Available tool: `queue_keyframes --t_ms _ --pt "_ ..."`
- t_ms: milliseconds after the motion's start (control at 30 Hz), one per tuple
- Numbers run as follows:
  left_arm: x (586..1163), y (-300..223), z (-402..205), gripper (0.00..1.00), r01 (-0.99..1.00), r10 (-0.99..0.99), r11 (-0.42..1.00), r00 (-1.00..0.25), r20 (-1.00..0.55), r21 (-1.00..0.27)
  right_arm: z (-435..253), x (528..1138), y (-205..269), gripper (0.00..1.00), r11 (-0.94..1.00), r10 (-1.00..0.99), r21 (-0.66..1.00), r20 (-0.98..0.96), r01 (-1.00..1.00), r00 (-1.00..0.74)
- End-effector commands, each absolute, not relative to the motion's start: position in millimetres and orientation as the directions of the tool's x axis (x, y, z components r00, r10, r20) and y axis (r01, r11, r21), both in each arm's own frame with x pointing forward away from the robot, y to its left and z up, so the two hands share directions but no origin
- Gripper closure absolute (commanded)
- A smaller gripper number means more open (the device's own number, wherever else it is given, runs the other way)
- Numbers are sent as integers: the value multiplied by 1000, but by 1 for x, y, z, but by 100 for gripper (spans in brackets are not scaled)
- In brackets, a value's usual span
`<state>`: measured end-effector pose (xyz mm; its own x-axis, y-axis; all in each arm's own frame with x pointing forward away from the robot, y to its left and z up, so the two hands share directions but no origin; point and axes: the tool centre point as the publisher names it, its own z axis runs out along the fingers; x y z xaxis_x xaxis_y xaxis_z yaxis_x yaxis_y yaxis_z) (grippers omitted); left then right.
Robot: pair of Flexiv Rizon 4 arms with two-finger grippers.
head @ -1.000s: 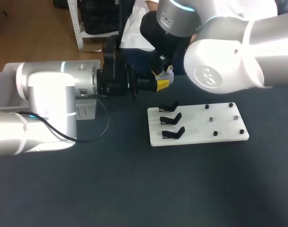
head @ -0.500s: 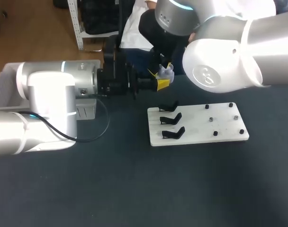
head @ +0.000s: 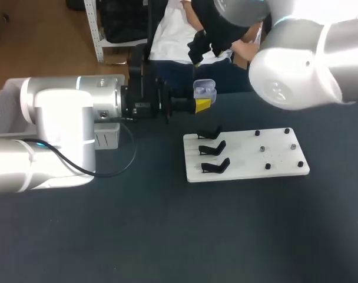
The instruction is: Pick up each earbud case from the left stands, insert the matching earbuds, close the lid, and place the case in the box.
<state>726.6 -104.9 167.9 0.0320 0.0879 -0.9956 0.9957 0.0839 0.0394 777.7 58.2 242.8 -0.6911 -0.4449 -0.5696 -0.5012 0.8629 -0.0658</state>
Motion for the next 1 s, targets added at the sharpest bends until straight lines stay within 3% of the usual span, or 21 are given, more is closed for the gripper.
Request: queue_keyframes --t_ms 33,267,700,833,1000 --pt "725 -105 167 100 995 84 91 36 -996 43 221 795 58 38 889 -394 -47 -582 -455 -711" --pt "725 -105 167 100 995 84 91 36 -996 43 203 788 45 49 900 -386 -42 -541 -434 -747" --pt "725 -105 167 100 995 84 91 36 -996 43 206 752 39 33 898 -385 -32 -542 -439 -747" --pt "725 -105 167 100 995 84 91 36 -996 43 206 748 39 33 897 -381 -22 -544 -442 -747" --pt "725 -105 167 100 995 84 91 36 -996 43 230 749 24 19 927 -281 17 -631 -374 -723"
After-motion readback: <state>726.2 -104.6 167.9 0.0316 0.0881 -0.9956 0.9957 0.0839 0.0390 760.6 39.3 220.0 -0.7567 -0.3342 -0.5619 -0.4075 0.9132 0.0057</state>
